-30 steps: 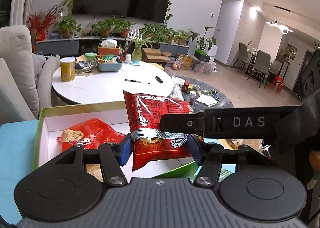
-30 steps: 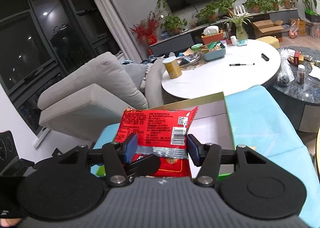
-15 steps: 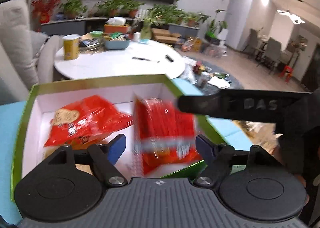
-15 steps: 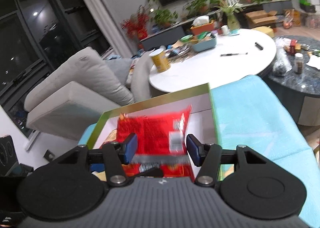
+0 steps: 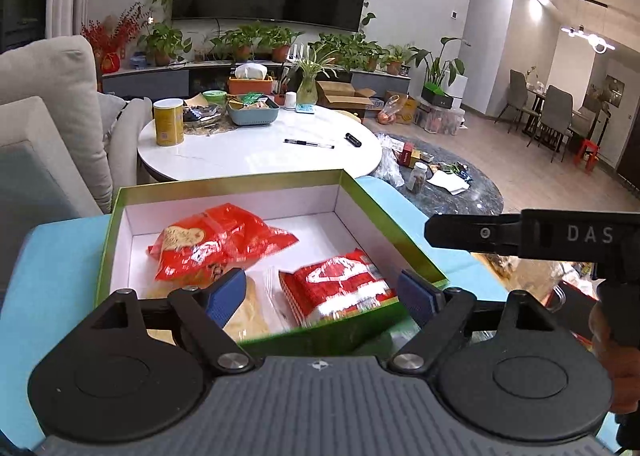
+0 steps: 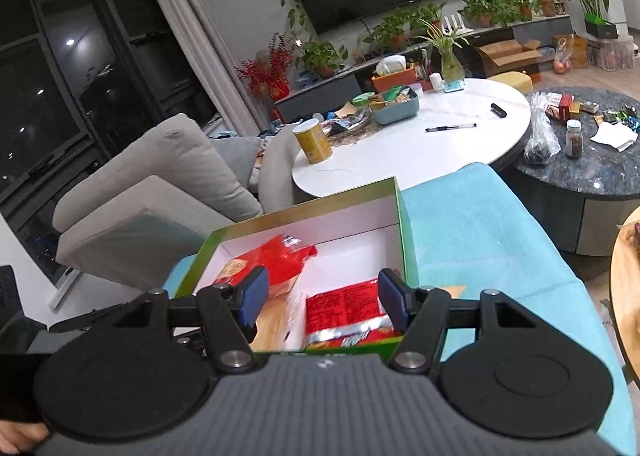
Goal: Organize snacks
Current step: 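Grasp the red-and-yellow chip bag with the right gripper and lift it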
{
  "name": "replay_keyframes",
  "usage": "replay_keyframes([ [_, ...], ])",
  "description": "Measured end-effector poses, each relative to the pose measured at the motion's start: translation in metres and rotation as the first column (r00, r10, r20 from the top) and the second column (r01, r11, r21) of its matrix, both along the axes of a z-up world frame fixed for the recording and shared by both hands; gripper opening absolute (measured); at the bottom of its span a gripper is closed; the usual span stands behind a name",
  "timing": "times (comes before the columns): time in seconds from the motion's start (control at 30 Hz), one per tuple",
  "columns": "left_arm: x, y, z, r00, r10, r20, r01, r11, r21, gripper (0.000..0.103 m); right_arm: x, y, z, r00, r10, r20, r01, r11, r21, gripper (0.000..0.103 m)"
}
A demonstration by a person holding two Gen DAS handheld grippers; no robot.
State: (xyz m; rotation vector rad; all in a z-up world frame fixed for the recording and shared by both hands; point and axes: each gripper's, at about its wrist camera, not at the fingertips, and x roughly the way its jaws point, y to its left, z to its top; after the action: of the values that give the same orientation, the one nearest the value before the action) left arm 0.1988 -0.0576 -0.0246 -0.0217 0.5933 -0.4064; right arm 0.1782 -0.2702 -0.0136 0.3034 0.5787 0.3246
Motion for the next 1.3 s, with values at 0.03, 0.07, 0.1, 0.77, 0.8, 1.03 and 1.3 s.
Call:
replay_keyframes([
  [0.03,-0.006,0.0,0.001,1.0,-0.002,0.004,0.002,1.0,0.002,0.081,-0.007,0.0,0.001,1.0,0.005,0.001,-0.005,1.0,-0.004,0.05],
  [0.07,-0.013,0.002,0.002,1.0,-0.003,0.009,0.003,1.0,0.002,0.081,-0.012,0.0,0.0,1.0,0.011,0.0,-0.011,1.0,-0.009,0.05],
  [0.1,-0.019,0.003,0.002,1.0,-0.003,0.011,0.003,1.0,0.001,0.081,-0.017,0.0,0.0,1.0,0.017,-0.002,-0.017,1.0,-0.013,0.05],
  [0.77,-0.106,0.045,-0.011,0.995,0.094,-0.042,-0.095,0.995,-0.028,0.082,-0.093,-0.006,-0.043,0.987,-0.004,-0.162,-0.004,0.999,-0.044,0.05],
  [0.8,-0.109,0.046,-0.012,0.995,0.093,-0.044,-0.094,0.995,-0.031,0.082,-0.098,-0.007,-0.044,0.986,-0.006,-0.169,-0.002,0.999,-0.044,0.05],
  [1.03,-0.126,0.047,-0.018,0.995,0.081,-0.066,-0.083,0.996,-0.038,0.082,-0.133,-0.006,-0.062,0.969,-0.016,-0.245,-0.004,0.997,-0.082,0.05],
  [1.3,-0.147,0.037,-0.027,0.995,0.024,-0.093,-0.027,0.999,-0.037,0.082,-0.154,-0.007,-0.073,0.966,-0.029,-0.256,0.006,0.996,-0.091,0.051],
])
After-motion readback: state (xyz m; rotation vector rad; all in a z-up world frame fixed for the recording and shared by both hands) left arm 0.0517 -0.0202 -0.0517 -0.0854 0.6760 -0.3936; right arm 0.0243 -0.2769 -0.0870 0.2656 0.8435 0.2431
